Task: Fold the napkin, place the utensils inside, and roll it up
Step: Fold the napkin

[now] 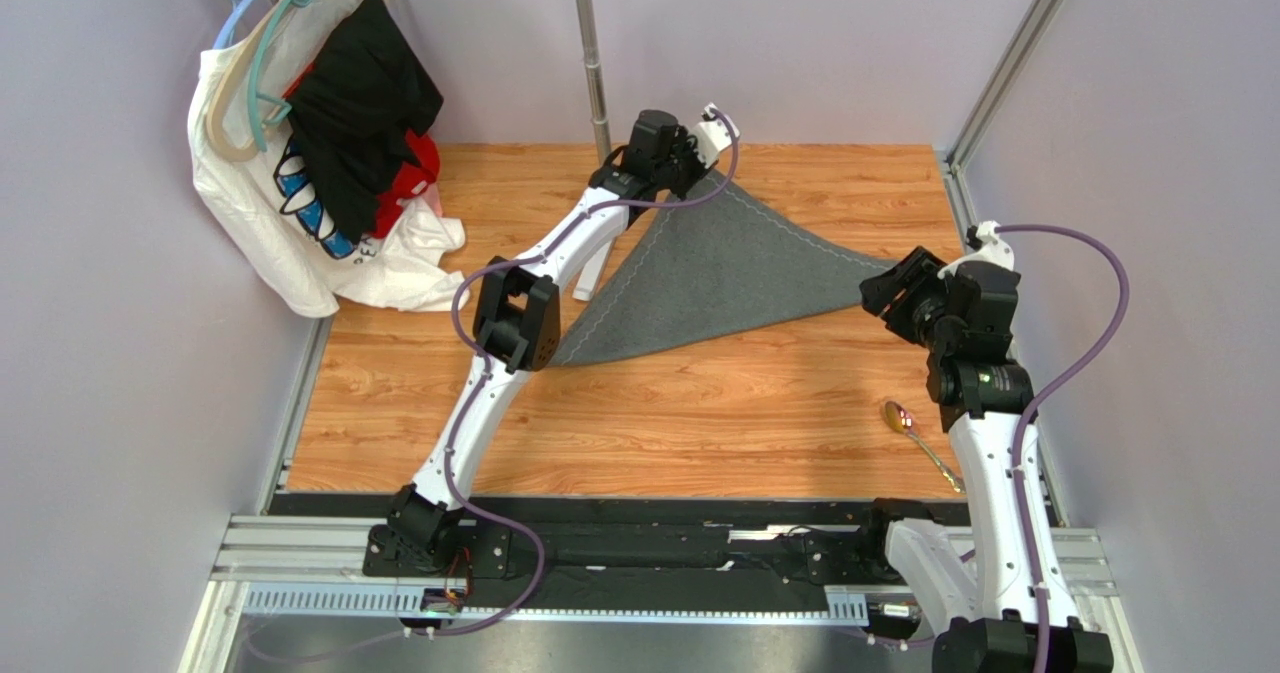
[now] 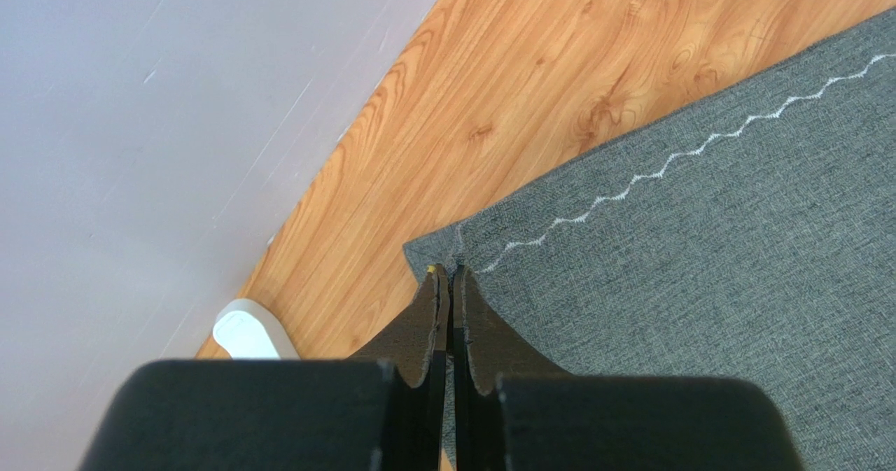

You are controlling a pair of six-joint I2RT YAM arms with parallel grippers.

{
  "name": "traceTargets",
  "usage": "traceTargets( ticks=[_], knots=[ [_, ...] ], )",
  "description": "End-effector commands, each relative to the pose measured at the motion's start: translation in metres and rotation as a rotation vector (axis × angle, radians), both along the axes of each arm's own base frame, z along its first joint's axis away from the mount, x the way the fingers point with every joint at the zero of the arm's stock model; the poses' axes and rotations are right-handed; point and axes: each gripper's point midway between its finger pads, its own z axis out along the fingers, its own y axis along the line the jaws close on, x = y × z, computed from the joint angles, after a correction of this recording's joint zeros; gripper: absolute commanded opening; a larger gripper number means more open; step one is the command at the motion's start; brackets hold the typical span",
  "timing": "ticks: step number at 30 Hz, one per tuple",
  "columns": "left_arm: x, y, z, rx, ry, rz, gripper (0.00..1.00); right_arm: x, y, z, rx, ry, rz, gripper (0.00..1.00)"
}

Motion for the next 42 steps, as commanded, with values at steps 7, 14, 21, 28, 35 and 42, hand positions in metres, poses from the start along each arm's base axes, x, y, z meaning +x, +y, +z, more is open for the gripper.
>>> traceTargets(
  ticks=[7, 14, 21, 28, 35, 42],
  knots=[
    [0.013, -0.001, 0.026, -0.014, -0.110, -0.019, 0.00, 0.008, 0.001, 0.008, 0.001, -0.042, -0.004, 0.57],
    [0.016, -0.002, 0.017, -0.003, -0.111, -0.020, 0.00, 0.010, 0.002, 0.006, -0.001, -0.035, -0.004, 0.57],
    [0.019, -0.001, 0.014, 0.007, -0.129, -0.016, 0.00, 0.013, 0.005, 0.004, -0.003, -0.031, 0.004, 0.57],
    [0.019, -0.002, 0.027, -0.029, -0.145, 0.011, 0.72, 0.015, 0.004, -0.001, -0.020, -0.014, 0.006, 0.57],
    [-0.019, -0.034, 0.098, -0.119, -0.207, -0.052, 0.97, 0.012, 0.001, 0.001, -0.026, -0.005, -0.020, 0.57],
    [-0.085, -0.041, 0.129, -0.208, -0.079, -0.055, 0.98, 0.030, -0.019, -0.006, -0.038, 0.054, -0.071, 0.58]
  ],
)
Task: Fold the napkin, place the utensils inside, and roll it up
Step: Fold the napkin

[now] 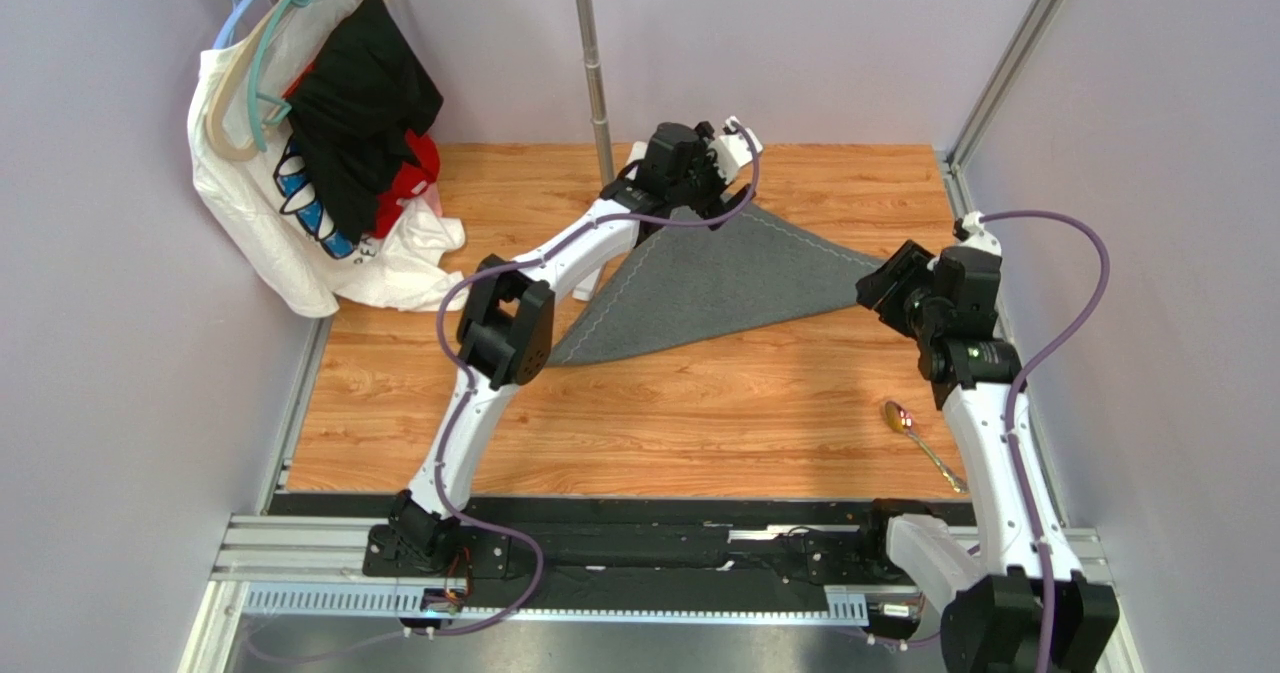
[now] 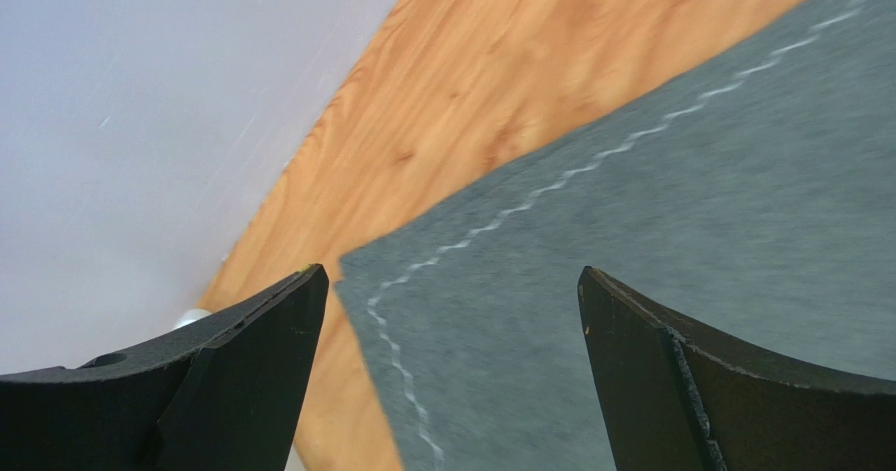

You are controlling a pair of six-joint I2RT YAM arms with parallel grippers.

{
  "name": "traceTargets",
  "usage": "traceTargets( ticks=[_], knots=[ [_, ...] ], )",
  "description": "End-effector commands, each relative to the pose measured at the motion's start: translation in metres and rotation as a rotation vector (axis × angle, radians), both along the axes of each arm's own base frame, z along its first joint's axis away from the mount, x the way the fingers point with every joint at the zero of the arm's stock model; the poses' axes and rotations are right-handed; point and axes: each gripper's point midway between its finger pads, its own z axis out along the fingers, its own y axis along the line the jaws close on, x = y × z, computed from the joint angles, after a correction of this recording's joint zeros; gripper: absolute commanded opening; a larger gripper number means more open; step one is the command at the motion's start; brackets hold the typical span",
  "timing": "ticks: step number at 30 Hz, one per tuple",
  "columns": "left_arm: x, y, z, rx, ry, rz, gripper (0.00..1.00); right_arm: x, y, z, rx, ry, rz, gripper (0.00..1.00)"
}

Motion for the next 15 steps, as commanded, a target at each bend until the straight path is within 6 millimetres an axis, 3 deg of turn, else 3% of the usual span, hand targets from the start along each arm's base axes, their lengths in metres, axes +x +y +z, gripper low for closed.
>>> traceTargets(
  ticks=[1, 2, 6, 10, 13, 15],
  knots=[
    [-0.058, 0.001, 0.108, -0.201, -0.011, -0.006, 0.98, 0.023, -0.020, 0.010, -0.007, -0.001, -0.048, 0.58],
    [-0.064, 0.006, 0.118, -0.264, 0.003, 0.015, 0.98, 0.033, -0.025, 0.007, -0.004, 0.009, -0.056, 0.58],
    [-0.112, 0.037, 0.113, -0.347, 0.101, 0.070, 0.98, 0.061, -0.052, -0.009, 0.076, 0.043, -0.109, 0.58],
    [-0.162, 0.080, 0.086, -0.370, 0.257, 0.183, 0.97, 0.091, -0.073, -0.037, 0.134, 0.094, -0.137, 0.59],
    [-0.188, 0.107, 0.067, -0.323, 0.377, 0.281, 0.96, 0.113, -0.089, -0.053, 0.157, 0.140, -0.155, 0.59],
    [-0.201, 0.119, 0.070, -0.298, 0.412, 0.306, 0.96, 0.126, -0.102, -0.066, 0.155, 0.175, -0.180, 0.60]
  ],
)
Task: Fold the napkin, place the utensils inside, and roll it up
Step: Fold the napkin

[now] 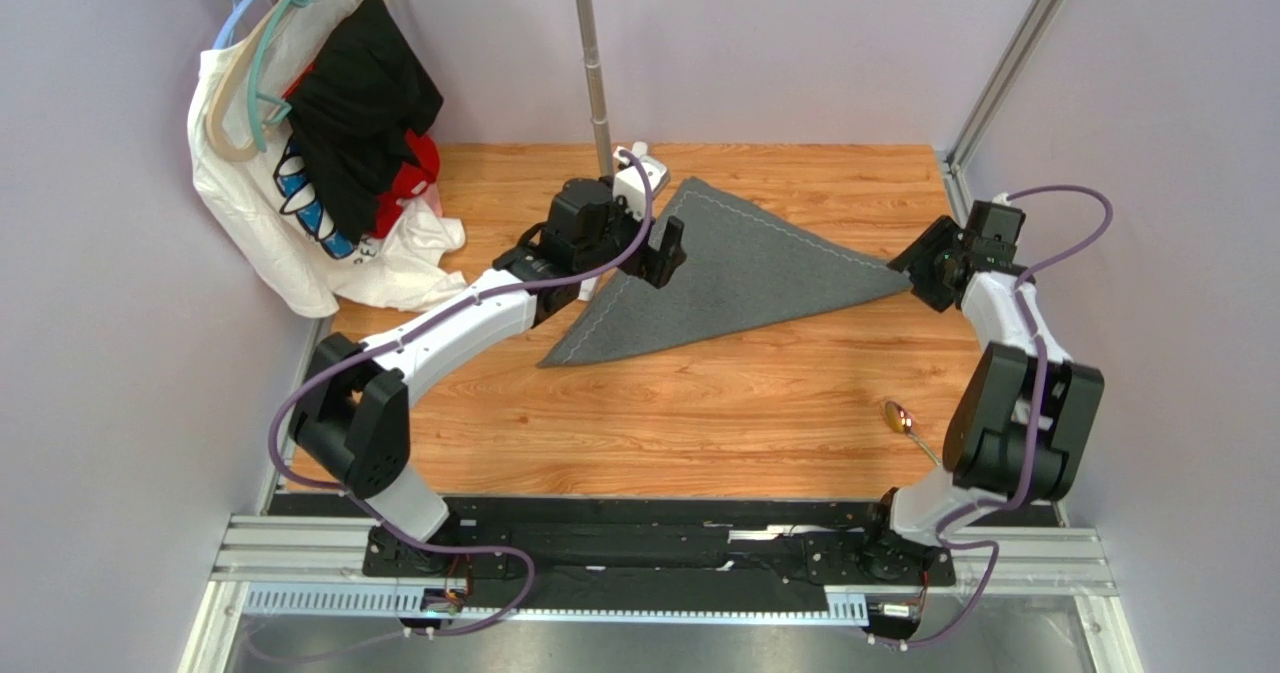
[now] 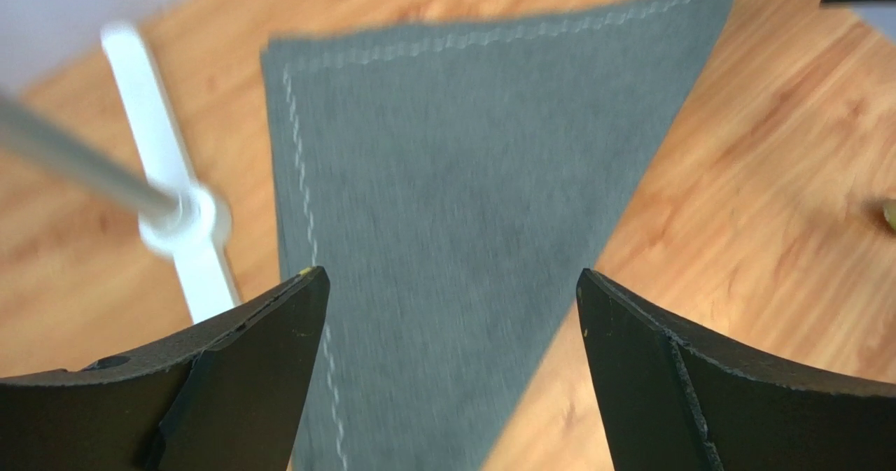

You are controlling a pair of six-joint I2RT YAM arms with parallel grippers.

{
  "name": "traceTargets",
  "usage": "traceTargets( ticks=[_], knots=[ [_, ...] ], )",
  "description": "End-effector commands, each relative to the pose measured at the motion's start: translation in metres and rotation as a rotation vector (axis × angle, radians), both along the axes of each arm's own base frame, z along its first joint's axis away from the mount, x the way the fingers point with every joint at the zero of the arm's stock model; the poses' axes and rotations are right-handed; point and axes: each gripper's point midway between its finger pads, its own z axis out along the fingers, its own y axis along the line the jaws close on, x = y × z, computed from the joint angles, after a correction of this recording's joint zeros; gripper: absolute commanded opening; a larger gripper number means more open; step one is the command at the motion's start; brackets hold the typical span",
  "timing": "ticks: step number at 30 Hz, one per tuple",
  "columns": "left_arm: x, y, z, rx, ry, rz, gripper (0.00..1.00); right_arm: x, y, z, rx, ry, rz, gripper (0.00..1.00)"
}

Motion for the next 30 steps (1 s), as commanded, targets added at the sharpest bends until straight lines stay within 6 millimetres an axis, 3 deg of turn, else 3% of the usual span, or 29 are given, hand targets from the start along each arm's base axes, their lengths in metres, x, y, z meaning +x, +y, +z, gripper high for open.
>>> traceTargets(
  ticks=[1, 4, 6, 10, 12, 17, 24, 30],
  knots=[
    [-0.035, 0.034, -0.014, 0.045, 0.204, 0.110, 0.96, 0.044, -0.024, 0.009, -0.005, -0.050, -0.022, 0.61],
    [-0.048, 0.051, 0.001, 0.048, 0.261, 0.180, 0.96, 0.052, -0.033, -0.008, -0.005, 0.004, -0.040, 0.62],
    [-0.059, 0.053, 0.020, 0.021, 0.262, 0.158, 0.96, 0.058, -0.035, -0.014, 0.003, 0.021, -0.038, 0.62],
    [-0.088, 0.052, 0.039, 0.008, 0.340, 0.077, 0.97, 0.067, -0.039, -0.039, 0.012, 0.103, -0.037, 0.62],
    [-0.093, 0.050, 0.051, 0.017, 0.334, 0.036, 0.97, 0.069, -0.042, -0.043, 0.008, 0.109, -0.039, 0.63],
    [-0.092, 0.059, 0.041, 0.118, 0.312, 0.020, 0.97, 0.064, -0.044, -0.065, 0.007, 0.185, -0.040, 0.63],
    [-0.095, 0.058, 0.020, 0.140, 0.330, -0.003, 0.97, 0.060, -0.050, -0.080, -0.023, 0.223, -0.055, 0.63],
    [-0.098, 0.064, 0.018, 0.150, 0.316, 0.006, 0.97, 0.054, -0.056, -0.092, -0.054, 0.262, -0.060, 0.61]
  ],
)
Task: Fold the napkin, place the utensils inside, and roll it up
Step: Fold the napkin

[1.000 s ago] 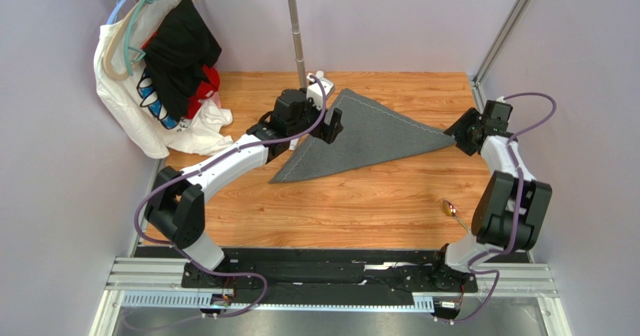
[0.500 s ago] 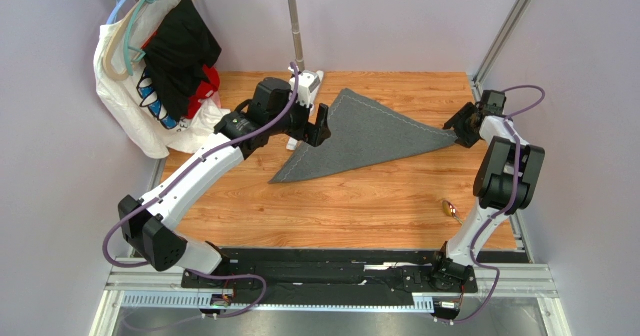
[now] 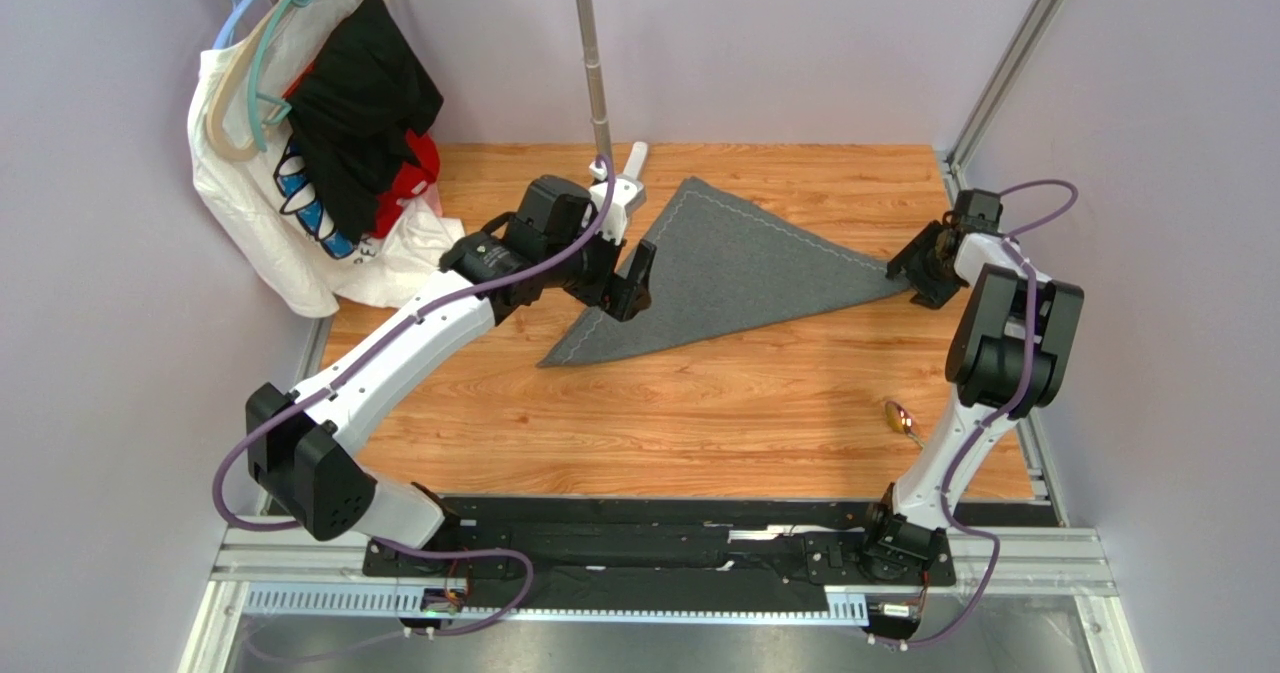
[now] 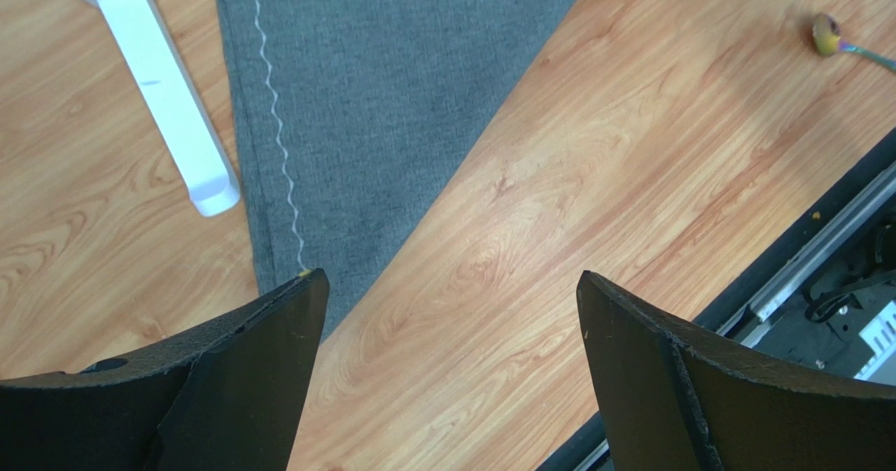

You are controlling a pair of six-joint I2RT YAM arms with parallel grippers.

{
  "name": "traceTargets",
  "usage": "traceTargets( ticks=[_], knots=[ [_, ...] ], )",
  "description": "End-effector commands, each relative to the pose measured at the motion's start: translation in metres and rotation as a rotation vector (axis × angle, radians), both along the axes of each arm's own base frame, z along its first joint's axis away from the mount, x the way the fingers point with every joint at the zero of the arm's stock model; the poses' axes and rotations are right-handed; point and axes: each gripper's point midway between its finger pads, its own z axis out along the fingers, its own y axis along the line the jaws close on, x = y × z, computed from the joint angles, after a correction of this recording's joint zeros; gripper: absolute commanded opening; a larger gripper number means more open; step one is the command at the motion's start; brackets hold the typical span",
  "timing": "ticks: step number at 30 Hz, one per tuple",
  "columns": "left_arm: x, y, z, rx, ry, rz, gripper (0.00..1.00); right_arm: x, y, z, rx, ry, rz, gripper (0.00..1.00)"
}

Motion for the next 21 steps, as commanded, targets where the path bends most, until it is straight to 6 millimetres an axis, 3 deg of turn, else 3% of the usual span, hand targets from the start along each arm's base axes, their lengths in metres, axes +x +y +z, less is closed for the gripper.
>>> traceTargets(
  ticks=[1, 8, 13, 21],
  knots=[
    [-0.003, 0.005, 0.014, -0.003, -0.049, -0.010, 0.97, 0.003, -0.012, -0.003, -0.059, 0.021, -0.001, 0.59],
    [-0.005, 0.005, 0.016, -0.011, -0.052, -0.012, 0.97, -0.001, -0.016, -0.010, -0.070, 0.053, -0.007, 0.46],
    [-0.006, 0.005, 0.018, -0.016, -0.055, -0.016, 0.97, -0.003, -0.017, -0.012, -0.075, 0.064, -0.005, 0.29],
    [-0.007, 0.005, 0.017, -0.016, -0.051, -0.020, 0.97, -0.006, -0.017, -0.019, -0.071, 0.087, -0.002, 0.14]
  ],
)
